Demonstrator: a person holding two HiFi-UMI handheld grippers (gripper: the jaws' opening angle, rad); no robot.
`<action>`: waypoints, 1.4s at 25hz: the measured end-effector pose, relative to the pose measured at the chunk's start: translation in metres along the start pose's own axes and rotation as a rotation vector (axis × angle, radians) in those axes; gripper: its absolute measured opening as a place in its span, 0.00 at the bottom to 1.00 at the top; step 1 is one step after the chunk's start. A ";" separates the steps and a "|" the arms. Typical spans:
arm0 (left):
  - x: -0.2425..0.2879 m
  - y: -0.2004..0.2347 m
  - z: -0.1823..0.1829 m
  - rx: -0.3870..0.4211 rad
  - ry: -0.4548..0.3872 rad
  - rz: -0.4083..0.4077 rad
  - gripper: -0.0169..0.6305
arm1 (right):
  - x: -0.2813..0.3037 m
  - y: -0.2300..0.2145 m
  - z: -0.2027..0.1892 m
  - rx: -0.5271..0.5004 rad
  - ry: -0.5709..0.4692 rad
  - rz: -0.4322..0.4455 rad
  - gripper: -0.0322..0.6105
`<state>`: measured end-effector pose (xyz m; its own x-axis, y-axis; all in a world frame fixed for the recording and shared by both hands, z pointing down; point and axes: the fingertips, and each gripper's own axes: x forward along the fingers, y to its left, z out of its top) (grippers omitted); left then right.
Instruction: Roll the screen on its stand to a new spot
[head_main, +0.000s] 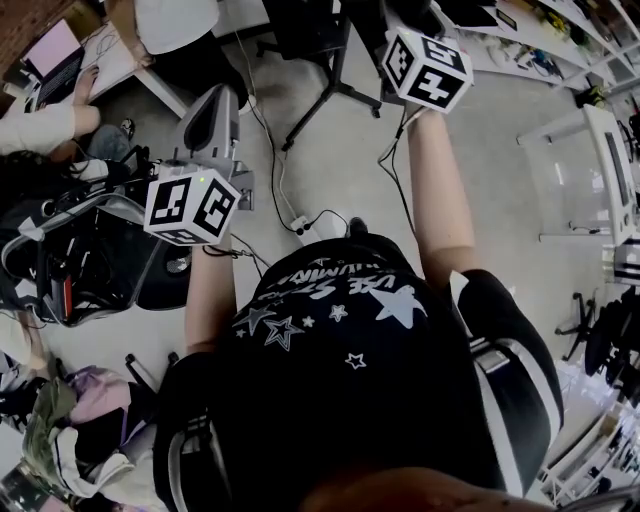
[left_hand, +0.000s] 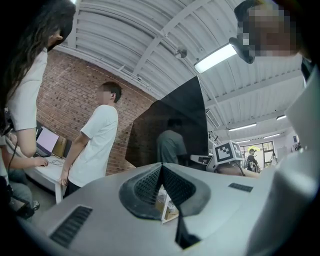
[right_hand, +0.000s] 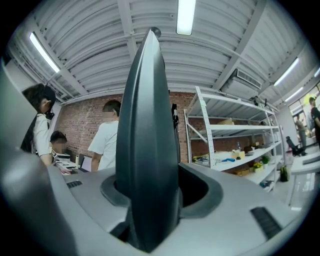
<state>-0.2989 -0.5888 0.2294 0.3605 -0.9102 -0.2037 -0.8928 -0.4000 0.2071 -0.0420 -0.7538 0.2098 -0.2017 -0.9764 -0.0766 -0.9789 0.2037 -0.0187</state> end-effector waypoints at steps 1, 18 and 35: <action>-0.005 0.000 -0.001 -0.002 0.001 0.001 0.05 | -0.006 0.001 0.000 0.000 -0.002 0.001 0.40; -0.070 0.012 -0.027 -0.063 0.046 -0.049 0.05 | -0.082 0.004 0.000 -0.015 -0.037 -0.013 0.39; -0.112 -0.061 -0.023 -0.025 0.018 -0.089 0.05 | -0.178 -0.032 -0.004 0.010 -0.053 -0.014 0.39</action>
<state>-0.2781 -0.4648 0.2620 0.4430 -0.8727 -0.2053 -0.8502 -0.4816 0.2127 0.0251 -0.5866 0.2286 -0.1857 -0.9741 -0.1291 -0.9811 0.1910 -0.0298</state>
